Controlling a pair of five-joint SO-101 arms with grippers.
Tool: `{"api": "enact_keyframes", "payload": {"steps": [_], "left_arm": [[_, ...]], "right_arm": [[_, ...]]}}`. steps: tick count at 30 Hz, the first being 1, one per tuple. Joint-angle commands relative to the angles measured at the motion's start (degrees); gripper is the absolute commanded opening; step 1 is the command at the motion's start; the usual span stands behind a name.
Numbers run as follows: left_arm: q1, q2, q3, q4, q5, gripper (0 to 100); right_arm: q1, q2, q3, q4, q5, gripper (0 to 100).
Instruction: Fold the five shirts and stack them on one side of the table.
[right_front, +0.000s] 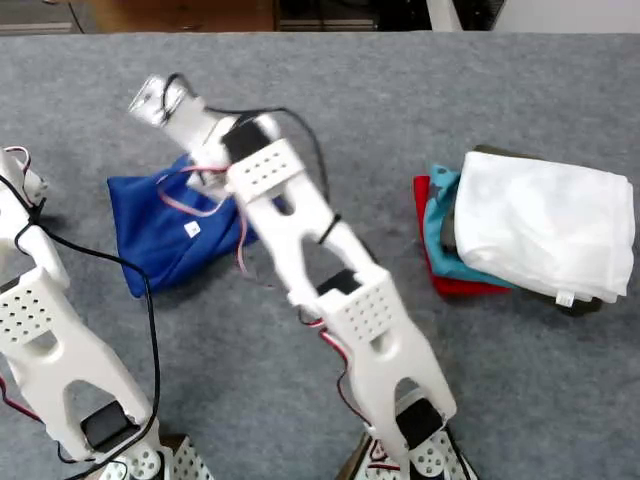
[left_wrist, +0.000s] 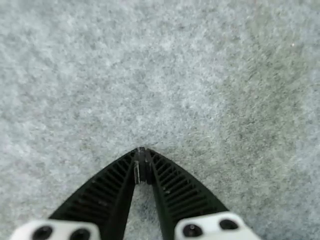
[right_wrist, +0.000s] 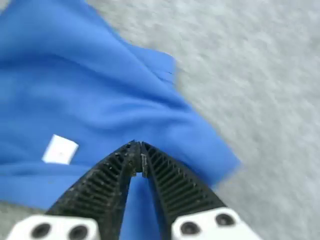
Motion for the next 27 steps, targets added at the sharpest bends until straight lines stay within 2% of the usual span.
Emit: {"api": "enact_keyframes", "payload": {"steps": [1, 8, 16, 19, 22, 27], "left_arm": [[0.9, -0.7, -2.1, -0.6, 0.2, 2], [0.9, -0.7, -2.1, -0.7, 0.2, 2], [0.9, -0.7, -2.1, -0.7, 0.2, 2], [0.9, -0.7, -2.1, -0.6, 0.2, 2], [0.8, -0.7, -2.1, -0.5, 0.2, 2], [0.6, -0.7, -2.1, -0.4, 0.2, 2]], "right_arm": [[-2.1, 1.9, -0.1, -1.7, -0.5, 0.5], [-0.2, 3.6, -0.5, 5.2, -0.4, 0.5], [0.7, 3.8, -10.1, 26.5, -0.3, 0.5], [1.0, 3.6, -12.1, 30.3, -0.3, 0.5], [2.5, 1.6, -8.6, 30.3, -0.3, 0.5], [5.6, -3.6, 5.6, 30.3, -0.3, 0.5]]}}
